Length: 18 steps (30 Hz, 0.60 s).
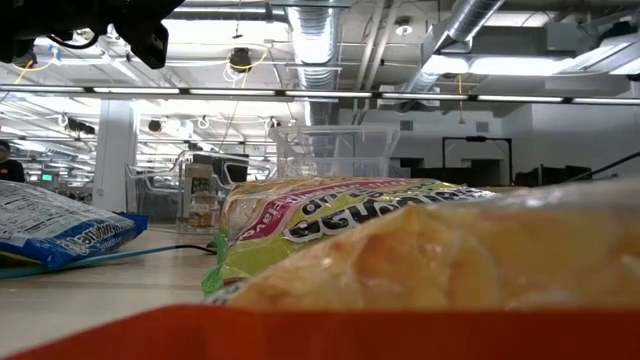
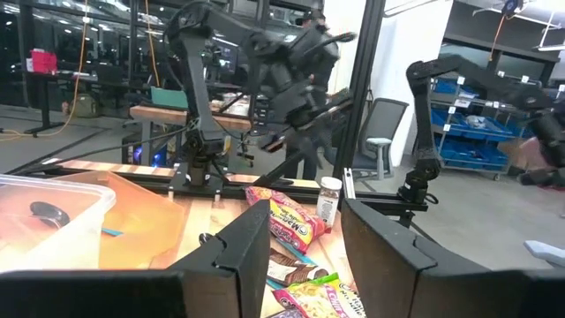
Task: Pick & Place Food Item
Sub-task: Put the white seasoning bottle into the transparent bin
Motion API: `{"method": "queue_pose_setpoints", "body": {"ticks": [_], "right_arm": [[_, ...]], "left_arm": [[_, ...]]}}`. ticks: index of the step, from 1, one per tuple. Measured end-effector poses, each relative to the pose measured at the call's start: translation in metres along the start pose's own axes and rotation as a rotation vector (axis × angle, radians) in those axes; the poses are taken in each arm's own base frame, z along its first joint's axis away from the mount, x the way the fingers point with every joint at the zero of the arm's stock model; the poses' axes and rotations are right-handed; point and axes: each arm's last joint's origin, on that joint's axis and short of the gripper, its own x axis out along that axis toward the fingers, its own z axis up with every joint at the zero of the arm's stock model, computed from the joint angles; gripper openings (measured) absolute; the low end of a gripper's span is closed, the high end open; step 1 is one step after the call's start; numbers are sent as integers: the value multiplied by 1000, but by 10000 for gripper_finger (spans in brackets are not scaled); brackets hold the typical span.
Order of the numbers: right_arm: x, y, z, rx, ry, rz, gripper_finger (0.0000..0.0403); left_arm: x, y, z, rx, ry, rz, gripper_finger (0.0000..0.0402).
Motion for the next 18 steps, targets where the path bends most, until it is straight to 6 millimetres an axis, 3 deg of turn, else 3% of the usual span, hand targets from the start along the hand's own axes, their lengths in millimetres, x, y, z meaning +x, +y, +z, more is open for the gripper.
{"method": "queue_pose_setpoints", "body": {"ticks": [3,9,12,18], "right_arm": [[2,27,5,-11,27,-45,72],[8,65,9,132,169,-441,72],[16,85,5,126,220,-605,72],[37,124,-17,97,255,-739,72]], "left_arm": [[0,0,0,0,0,0,135],[0,0,0,-1,0,0,135],[0,0,0,-8,0,0,135],[0,0,0,-16,0,0,135]]}}
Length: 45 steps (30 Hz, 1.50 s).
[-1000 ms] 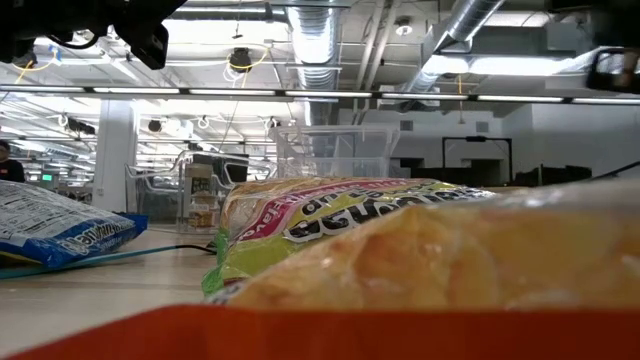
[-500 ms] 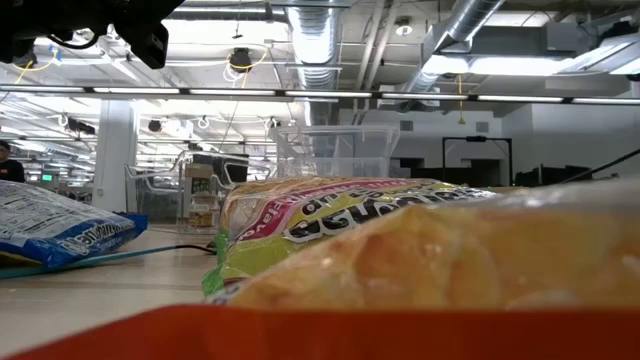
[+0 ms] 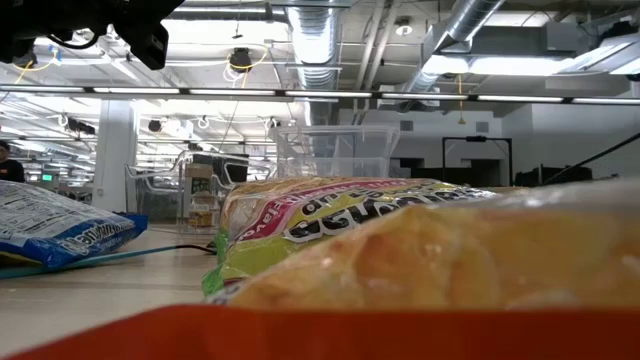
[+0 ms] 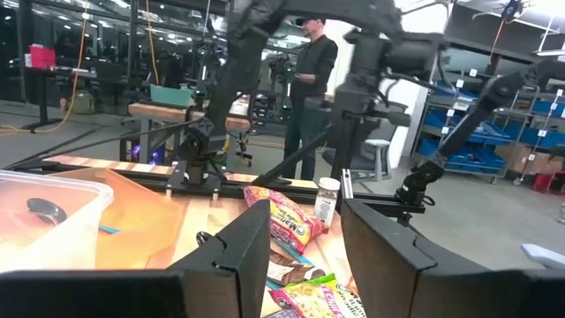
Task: Pick & Place Food Item
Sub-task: Put the white seasoning bottle into the transparent bin
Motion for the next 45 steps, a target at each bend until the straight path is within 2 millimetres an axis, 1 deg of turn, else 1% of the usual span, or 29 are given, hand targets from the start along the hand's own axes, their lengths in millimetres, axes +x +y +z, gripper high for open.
{"method": "queue_pose_setpoints", "body": {"ticks": [1,3,7,9,13,16,18,22,28,37,40,45], "right_arm": [[2,5,-6,18,16,-23,72],[5,14,-17,45,59,-4,74],[7,14,-45,142,74,-33,94],[11,13,-61,185,96,-61,115],[7,7,-88,272,104,-55,173],[9,5,-103,294,99,-65,216],[13,5,-109,301,93,-65,234],[33,6,-112,302,82,-71,243],[66,5,-108,268,106,-122,233],[93,-1,-103,236,106,-174,228],[106,0,-104,229,116,-149,228],[120,-3,-100,218,89,-148,227]], "left_arm": [[0,0,0,0,0,0,135],[0,0,0,0,0,0,135],[0,0,0,0,0,0,135],[0,0,0,0,-1,0,135],[0,0,0,0,-2,0,135],[0,0,0,0,-2,0,135],[0,0,0,0,-2,0,135],[0,0,0,0,-2,0,135],[0,0,0,0,-2,0,135],[0,0,0,1,0,0,135],[0,0,0,1,0,0,135],[0,0,0,1,0,0,135]]}}
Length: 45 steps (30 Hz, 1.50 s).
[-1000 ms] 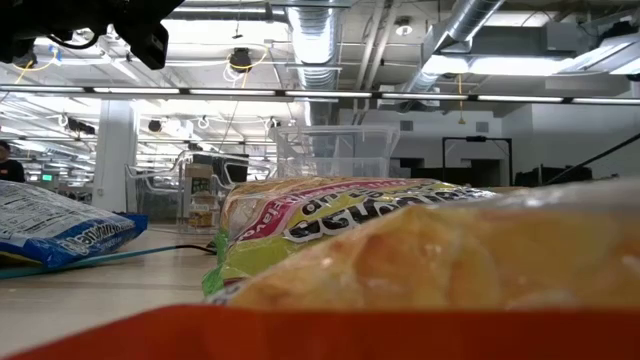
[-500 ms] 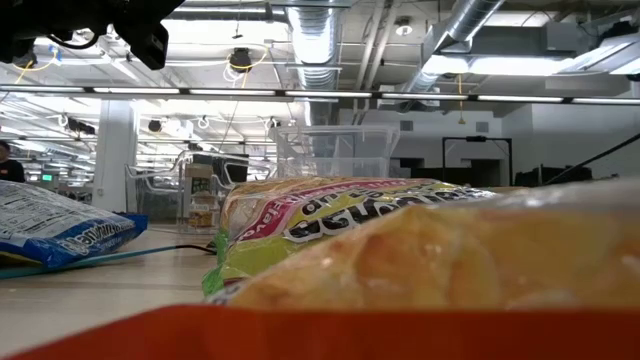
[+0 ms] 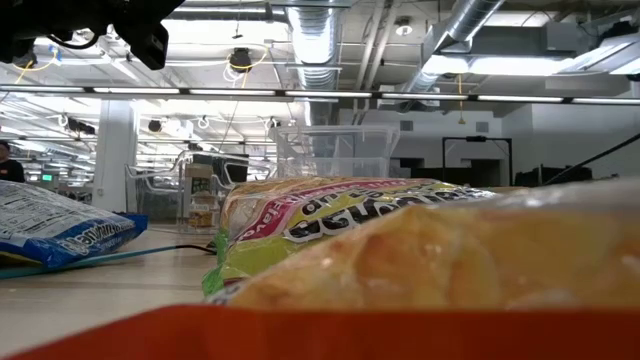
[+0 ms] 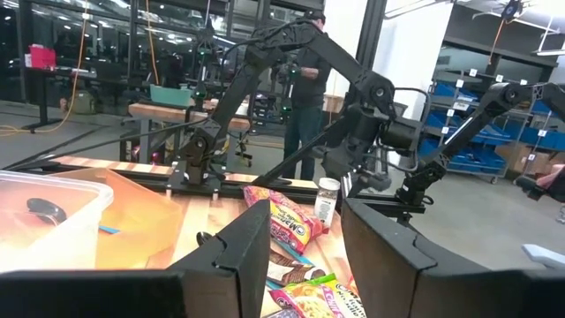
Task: Pick & Place Food Item
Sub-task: Put the white seasoning bottle into the transparent bin
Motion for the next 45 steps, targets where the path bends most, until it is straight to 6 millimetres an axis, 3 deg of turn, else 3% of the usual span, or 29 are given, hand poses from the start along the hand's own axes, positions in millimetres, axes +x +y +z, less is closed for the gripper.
{"method": "queue_pose_setpoints", "body": {"ticks": [14,26,34,45], "right_arm": [[26,8,25,-60,-120,85,227],[28,12,37,-11,-315,147,228],[27,12,38,86,-366,184,236],[26,13,41,91,-449,228,237]], "left_arm": [[0,0,0,1,2,0,135],[0,0,-1,3,9,1,135],[0,0,-1,3,8,1,135],[0,0,-1,3,8,1,135]]}}
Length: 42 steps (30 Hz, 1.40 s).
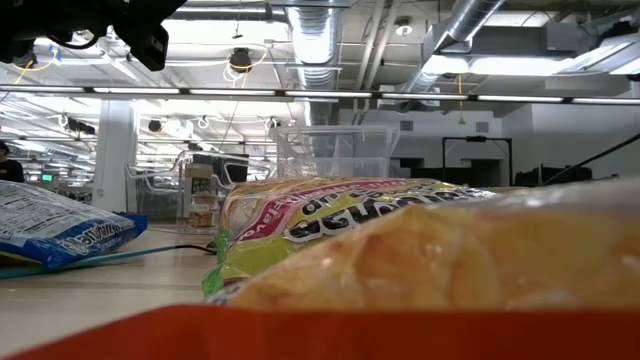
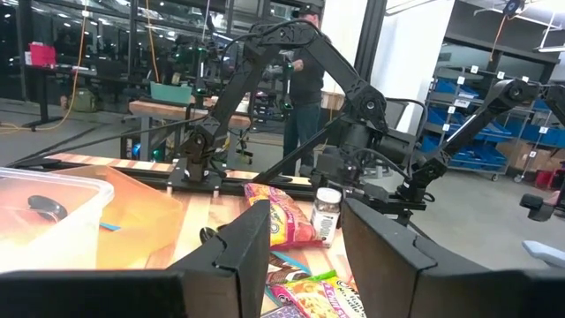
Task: Pick & Place Food Item
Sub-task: Put the white seasoning bottle into the transparent bin
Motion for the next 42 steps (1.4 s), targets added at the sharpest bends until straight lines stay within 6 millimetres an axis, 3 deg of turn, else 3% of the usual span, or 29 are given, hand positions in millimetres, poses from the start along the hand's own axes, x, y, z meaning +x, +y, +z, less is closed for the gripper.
{"method": "queue_pose_setpoints", "body": {"ticks": [9,18,30,42], "right_arm": [[0,5,-2,55,12,53,243],[1,4,0,-44,-56,78,298],[35,-16,-14,-27,-44,134,378],[35,-16,-13,62,-167,186,362]], "left_arm": [[0,0,0,0,0,0,135],[0,0,0,0,0,1,135],[0,0,-1,-2,7,2,135],[0,0,-1,-5,8,2,135]]}}
